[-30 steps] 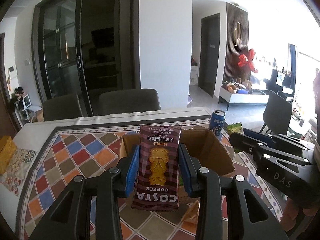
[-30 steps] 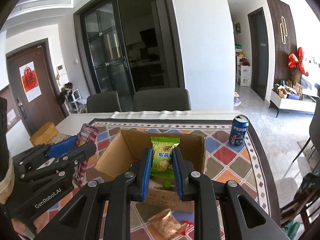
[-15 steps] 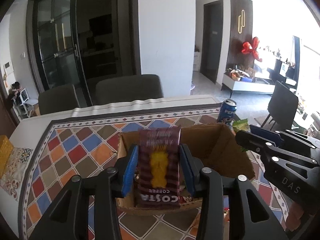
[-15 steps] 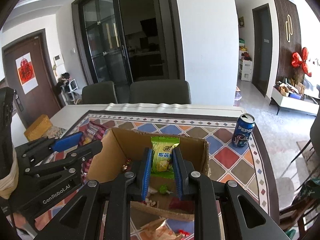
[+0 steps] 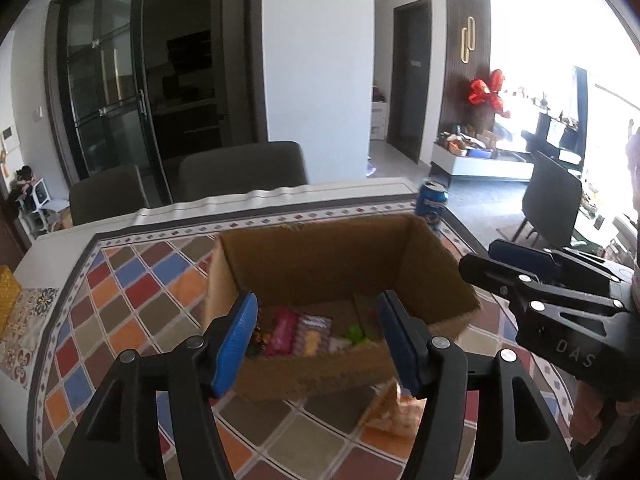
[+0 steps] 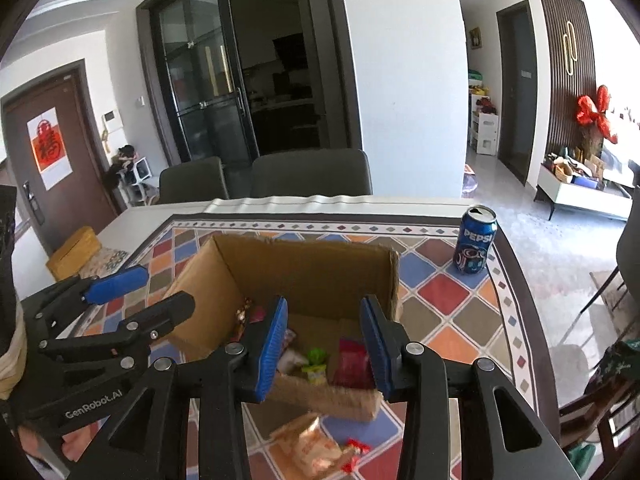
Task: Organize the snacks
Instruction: 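Grasp the fortune biscuit pack with the left tool while the right tool grasps the red candy, then carry the fortune biscuit and red candy over the box and open both tools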
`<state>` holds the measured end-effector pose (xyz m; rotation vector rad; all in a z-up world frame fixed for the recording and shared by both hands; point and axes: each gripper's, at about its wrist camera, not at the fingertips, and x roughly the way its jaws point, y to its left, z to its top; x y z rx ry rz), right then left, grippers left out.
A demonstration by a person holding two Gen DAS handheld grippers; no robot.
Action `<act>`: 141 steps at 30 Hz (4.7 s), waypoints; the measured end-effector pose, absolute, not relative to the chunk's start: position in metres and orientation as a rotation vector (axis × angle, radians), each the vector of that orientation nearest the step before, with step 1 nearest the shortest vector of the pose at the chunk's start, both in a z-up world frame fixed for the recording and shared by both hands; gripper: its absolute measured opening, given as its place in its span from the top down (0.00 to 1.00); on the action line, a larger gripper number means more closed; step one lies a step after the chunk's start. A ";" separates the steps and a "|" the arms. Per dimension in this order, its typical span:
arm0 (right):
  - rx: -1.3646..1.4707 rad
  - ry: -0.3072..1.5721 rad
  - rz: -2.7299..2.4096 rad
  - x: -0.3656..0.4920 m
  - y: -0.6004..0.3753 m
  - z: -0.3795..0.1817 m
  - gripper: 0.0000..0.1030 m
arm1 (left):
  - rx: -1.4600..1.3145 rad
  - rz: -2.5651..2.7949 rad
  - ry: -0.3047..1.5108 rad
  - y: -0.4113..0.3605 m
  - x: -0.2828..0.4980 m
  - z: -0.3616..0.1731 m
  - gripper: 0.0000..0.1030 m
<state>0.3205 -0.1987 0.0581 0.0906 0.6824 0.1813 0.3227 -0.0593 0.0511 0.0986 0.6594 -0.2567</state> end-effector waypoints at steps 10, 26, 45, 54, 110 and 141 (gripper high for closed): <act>0.114 0.716 0.170 0.282 -0.220 0.031 0.62 | 0.118 -0.326 0.720 -0.084 0.297 0.016 0.35; 0.154 0.880 0.108 0.264 -0.236 -0.041 0.62 | 0.193 -0.419 0.846 -0.109 0.303 -0.059 0.24; 0.143 0.998 0.036 0.265 -0.236 -0.083 0.62 | 0.181 -0.544 0.951 -0.120 0.339 -0.108 0.18; 0.146 1.016 0.041 0.267 -0.234 -0.089 0.62 | 0.111 -0.561 0.987 -0.109 0.339 -0.123 0.35; 0.146 0.934 0.149 0.256 -0.185 -0.050 0.80 | -0.018 -0.382 0.804 -0.039 0.276 -0.043 0.61; 0.112 0.646 0.207 0.244 -0.178 0.058 0.80 | -0.018 -0.334 0.546 -0.024 0.262 0.066 0.61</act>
